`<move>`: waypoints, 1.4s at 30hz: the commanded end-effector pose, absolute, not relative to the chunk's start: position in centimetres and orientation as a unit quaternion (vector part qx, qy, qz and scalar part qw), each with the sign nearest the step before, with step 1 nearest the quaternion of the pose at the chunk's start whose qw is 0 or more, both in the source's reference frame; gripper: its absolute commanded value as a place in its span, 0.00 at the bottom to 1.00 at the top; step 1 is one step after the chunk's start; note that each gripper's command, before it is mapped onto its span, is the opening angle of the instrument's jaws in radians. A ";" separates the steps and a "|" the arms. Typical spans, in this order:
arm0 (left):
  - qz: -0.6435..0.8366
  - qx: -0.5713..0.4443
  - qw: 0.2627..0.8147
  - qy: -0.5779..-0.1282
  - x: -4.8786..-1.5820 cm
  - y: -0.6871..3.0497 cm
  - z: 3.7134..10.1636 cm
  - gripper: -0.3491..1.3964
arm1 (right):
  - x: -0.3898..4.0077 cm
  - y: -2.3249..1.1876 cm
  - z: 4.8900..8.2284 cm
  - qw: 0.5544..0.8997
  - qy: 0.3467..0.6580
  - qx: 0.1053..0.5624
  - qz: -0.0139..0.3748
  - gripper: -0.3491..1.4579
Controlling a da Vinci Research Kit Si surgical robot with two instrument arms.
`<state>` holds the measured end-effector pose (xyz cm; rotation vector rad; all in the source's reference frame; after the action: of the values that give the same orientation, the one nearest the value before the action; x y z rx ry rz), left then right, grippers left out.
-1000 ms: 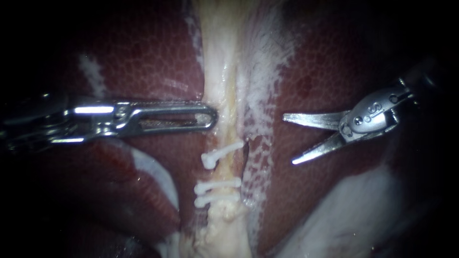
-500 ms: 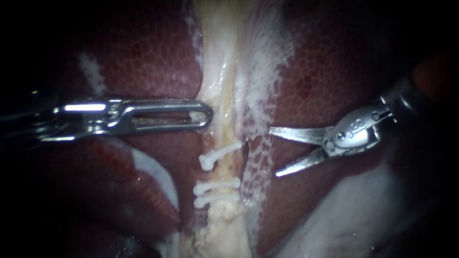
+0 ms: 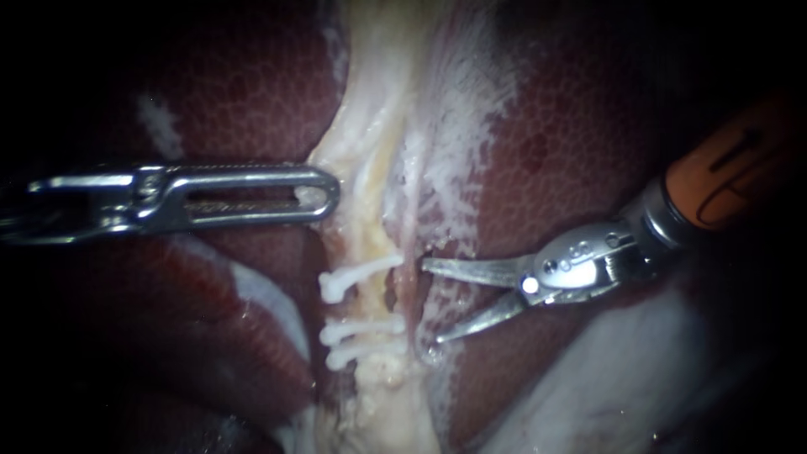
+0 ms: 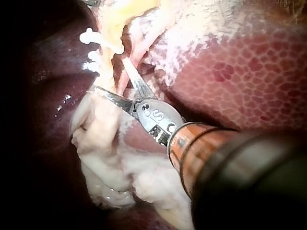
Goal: Go to the cutting position left tube
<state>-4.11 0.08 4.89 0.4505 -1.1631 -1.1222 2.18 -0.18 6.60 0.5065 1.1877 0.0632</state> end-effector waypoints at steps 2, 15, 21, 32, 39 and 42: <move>-0.497 0.200 0.668 -0.516 -4.11 0.08 4.88 0.00 | 2.19 -0.20 6.59 0.796 0.555 0.242 0.026 0.99; -0.497 0.200 0.668 -0.516 -4.10 0.06 4.86 0.00 | 2.40 -0.19 6.60 0.784 0.561 0.267 0.014 0.99; -0.497 0.200 0.668 -0.516 -4.10 0.06 4.86 0.00 | 2.47 -0.19 6.61 0.782 0.561 0.270 0.011 0.99; -0.498 0.199 0.668 -0.516 -4.11 0.06 4.85 0.00 | 2.51 -0.17 6.64 0.782 0.561 0.270 0.012 0.99; -0.498 0.199 0.668 -0.516 -4.10 0.05 4.85 0.00 | 2.37 -0.14 6.69 0.784 0.559 0.271 0.010 0.97; -0.498 0.199 0.668 -0.516 -4.10 0.05 4.85 0.00 | 2.37 -0.14 6.70 0.784 0.559 0.271 0.009 0.97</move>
<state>-4.10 0.05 4.85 0.4498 -1.1637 -1.1223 2.36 -0.14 6.70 0.5843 1.2066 0.0205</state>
